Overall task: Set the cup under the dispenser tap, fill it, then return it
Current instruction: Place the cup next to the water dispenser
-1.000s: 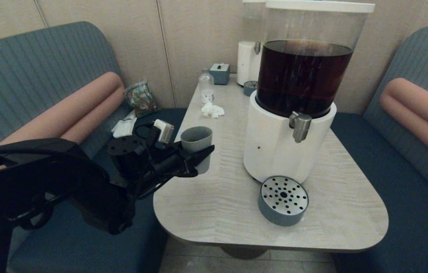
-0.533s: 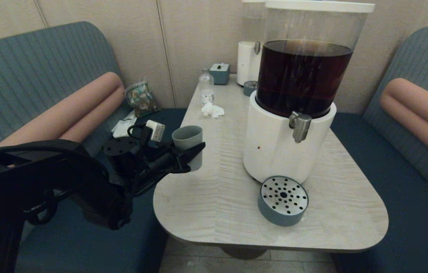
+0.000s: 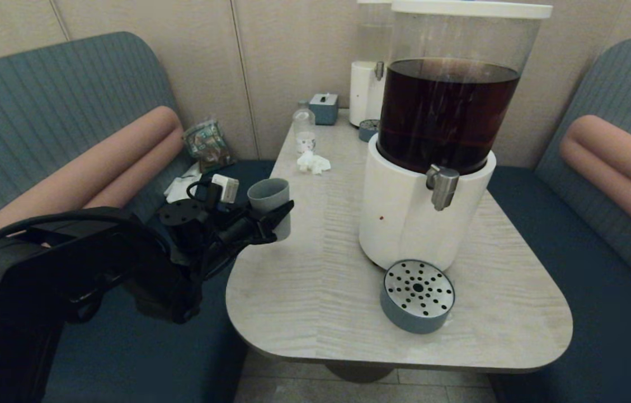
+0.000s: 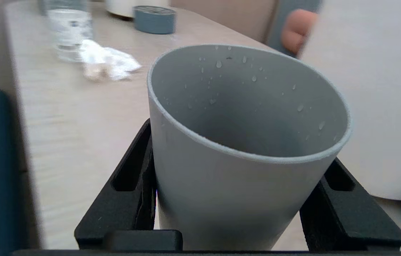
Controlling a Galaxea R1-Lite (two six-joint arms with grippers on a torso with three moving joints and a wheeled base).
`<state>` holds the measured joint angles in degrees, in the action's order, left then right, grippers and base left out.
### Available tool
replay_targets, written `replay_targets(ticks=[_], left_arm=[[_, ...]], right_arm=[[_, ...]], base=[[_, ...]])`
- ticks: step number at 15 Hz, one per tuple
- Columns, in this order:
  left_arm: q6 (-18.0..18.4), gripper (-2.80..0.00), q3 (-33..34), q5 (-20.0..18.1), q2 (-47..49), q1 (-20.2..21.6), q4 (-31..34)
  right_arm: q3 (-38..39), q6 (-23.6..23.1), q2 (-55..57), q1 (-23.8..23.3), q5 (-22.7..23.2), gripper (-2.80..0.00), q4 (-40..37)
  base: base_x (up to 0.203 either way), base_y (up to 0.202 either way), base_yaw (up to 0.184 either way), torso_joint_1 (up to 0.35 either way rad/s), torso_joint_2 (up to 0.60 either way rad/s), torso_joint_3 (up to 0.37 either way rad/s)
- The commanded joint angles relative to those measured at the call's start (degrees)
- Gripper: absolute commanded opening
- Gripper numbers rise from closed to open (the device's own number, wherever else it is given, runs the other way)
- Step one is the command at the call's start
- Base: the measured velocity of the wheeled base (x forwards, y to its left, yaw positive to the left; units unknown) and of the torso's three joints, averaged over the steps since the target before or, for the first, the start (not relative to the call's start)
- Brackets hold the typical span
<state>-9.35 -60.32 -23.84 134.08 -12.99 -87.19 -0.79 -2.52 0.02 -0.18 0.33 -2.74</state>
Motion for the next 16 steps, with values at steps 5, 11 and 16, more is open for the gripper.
replay_targets(ticks=[5,11,16], left_arm=[[-0.31,-2.8,-7.32,-0.15,6.75,1.8,-0.48],[-0.67,-2.8,-13.69,-0.38,11.6,2.97,-0.48],[-0.93,-2.8,-15.75,-0.15,13.49,3.23,-0.48]], right_arm=[[0.0,-0.03,-0.02,0.01,0.02,-2.8,-0.04],[0.0,-0.03,-0.02,0.01,0.02,-2.8,-0.07],[0.0,-0.03,-0.02,0.01,0.02,-2.8,0.0]], base=[[0.0,0.0,0.0,0.0,0.0,0.0],[0.0,0.0,0.0,0.0,0.0,0.0],[0.0,0.0,0.0,0.0,0.0,0.0]])
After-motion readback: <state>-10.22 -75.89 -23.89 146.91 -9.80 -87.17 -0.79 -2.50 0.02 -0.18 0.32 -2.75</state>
